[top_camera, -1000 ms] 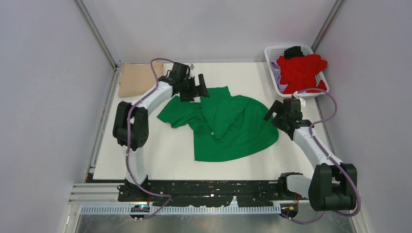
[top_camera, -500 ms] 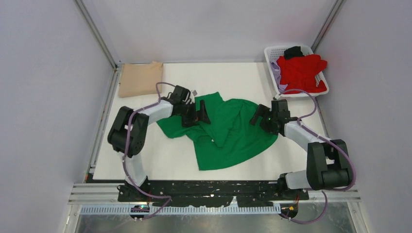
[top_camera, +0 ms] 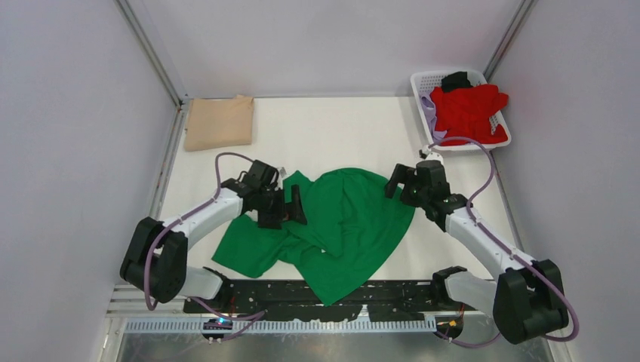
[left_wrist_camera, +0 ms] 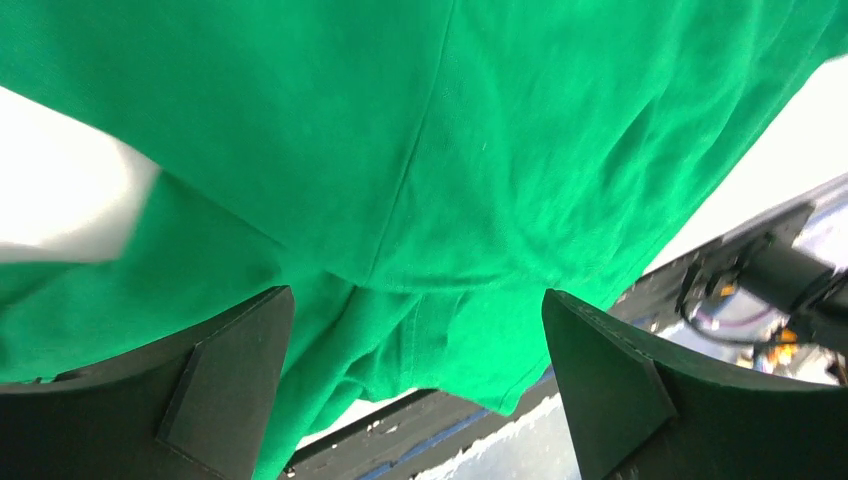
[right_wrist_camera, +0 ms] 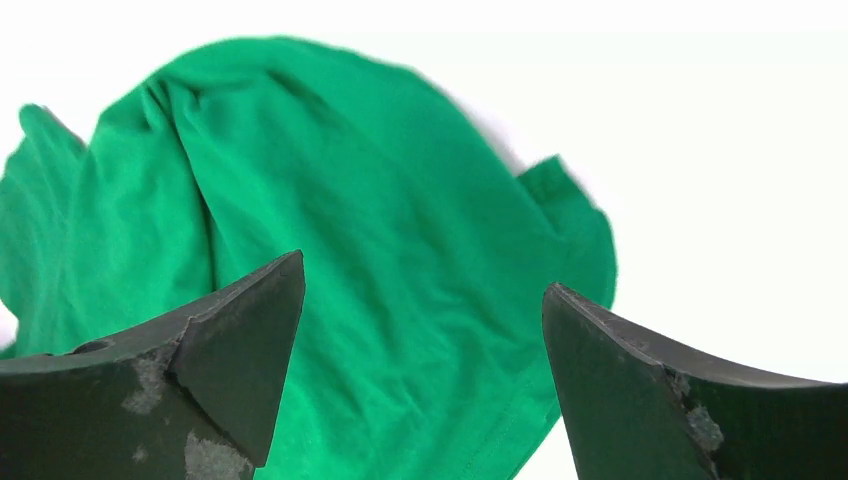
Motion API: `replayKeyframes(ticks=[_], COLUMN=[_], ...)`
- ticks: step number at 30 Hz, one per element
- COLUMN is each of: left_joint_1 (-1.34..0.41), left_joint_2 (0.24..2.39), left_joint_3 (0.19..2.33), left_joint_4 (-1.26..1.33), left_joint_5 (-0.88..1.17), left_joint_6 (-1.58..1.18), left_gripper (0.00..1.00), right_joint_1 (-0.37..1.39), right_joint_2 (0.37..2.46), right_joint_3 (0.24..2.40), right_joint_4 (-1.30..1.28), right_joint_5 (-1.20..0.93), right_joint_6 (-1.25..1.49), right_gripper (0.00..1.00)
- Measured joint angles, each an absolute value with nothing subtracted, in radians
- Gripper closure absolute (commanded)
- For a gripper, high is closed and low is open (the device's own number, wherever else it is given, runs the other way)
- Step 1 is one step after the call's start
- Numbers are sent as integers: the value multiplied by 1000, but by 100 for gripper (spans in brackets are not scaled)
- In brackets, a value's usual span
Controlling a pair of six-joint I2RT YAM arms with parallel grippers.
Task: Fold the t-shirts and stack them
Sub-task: Flatten out the tshirt
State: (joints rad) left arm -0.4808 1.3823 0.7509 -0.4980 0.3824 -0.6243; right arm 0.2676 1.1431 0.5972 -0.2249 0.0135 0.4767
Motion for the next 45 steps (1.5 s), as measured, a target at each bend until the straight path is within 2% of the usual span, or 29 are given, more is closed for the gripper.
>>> replayKeyframes(ticks=[6,13,16,24,30,31,32,33,34,38,45], left_joint_1=[-403,-308,-301,-299,-298,-297,-295,-294,-293,-292,-294], left_joint_2=[1387,1519,1571,1694,1747,1753,1761,1768,1778,1814,1810], left_joint_3=[932,997,995,1026,1078,1084,1090,1097,1103,1136,1138], left_joint_4=[-588,-632,-637,-608,-595,-595,-590,-587,-577,-563,-546], left_joint_5=[203,35,-1,4,17,20,26,32,40,69,56], left_joint_6=[-621,-621,-625,-656,-661,-661,-664,-667,-671,-665,-638], left_gripper=[0,1,4,26,50,59,80,97,100,100,100], right_joint_1=[223,131,124,124,124,124,124,124,124,124,124], right_joint_2=[1064,1174,1219,1303,1316,1317,1321,1327,1335,1375,1391], right_joint_3=[630,648,648,649,649,649,649,649,649,649,649], right_joint_4=[-225,-228,-228,-199,-172,-166,-157,-147,-139,-128,-178], right_joint_5=[125,128,125,94,72,64,59,52,48,32,38], right_joint_6=[477,482,482,482,482,482,482,482,482,481,471], right_gripper=[5,5,5,5,1,1,0,2,3,8,10])
